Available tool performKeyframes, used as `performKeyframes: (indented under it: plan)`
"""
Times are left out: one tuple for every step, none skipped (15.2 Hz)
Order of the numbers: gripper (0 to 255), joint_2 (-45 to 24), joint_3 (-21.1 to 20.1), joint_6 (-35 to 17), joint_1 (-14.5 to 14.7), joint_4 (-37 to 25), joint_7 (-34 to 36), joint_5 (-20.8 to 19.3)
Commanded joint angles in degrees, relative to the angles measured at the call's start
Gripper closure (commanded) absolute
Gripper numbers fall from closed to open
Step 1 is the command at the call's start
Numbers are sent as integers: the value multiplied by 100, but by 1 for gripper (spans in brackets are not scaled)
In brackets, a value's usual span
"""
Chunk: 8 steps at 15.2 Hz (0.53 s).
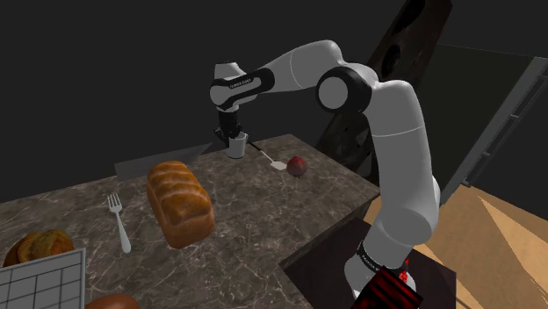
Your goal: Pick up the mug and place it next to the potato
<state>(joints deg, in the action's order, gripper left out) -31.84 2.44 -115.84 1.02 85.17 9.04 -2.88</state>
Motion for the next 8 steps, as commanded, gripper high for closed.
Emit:
performKeyframes:
  plan:
    - [255,0,1,0,-1,1,0,-1]
    - [255,1,1,0,-1,1,0,-1]
    - [255,1,1,0,-1,2,0,-1]
    - [255,-1,1,0,-1,0,0,-1]
    - [255,27,1,62,0,-34,-3,0]
    - [255,54,1,124,0,-70,-7,0]
    - [255,80,1,188,0,-107,-10,1]
    - [255,104,2,252,1,-147,-14,1]
